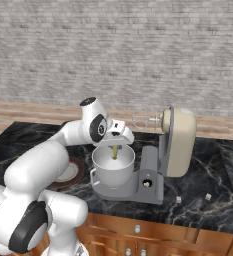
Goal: Add butter and sugar cubes to the stand mixer bowl and then turn on the stand mixer to begin making frosting.
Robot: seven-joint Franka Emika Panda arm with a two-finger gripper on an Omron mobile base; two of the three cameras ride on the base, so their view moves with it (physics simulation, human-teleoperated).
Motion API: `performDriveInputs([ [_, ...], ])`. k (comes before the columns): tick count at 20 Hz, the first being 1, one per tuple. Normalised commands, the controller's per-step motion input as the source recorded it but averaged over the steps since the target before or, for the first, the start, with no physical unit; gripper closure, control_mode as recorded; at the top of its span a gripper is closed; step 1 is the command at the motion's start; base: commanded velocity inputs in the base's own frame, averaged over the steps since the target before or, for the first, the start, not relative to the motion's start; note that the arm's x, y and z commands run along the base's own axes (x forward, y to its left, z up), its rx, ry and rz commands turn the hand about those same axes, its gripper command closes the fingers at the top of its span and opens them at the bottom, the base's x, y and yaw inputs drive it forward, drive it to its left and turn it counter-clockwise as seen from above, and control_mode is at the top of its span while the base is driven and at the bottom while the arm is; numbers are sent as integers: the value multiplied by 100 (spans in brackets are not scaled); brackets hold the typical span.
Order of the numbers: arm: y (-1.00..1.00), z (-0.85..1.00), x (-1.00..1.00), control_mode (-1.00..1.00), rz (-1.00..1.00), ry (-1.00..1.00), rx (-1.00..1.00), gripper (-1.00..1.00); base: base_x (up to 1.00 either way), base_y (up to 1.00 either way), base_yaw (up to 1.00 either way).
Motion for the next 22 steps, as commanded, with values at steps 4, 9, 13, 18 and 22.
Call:
performDriveInputs([
  [4,-7,-38,5,-100,-1,1,2,100,0,0,0],
  [9,-4,-45,1,-100,-2,0,0,100,0,0,0],
  [13,-1,-46,0,-100,-2,0,0,100,0,0,0],
  [18,0,-50,0,-100,-1,0,0,100,0,0,0],
  [22,0,-49,-1,-100,0,0,0,100,0,0,0],
])
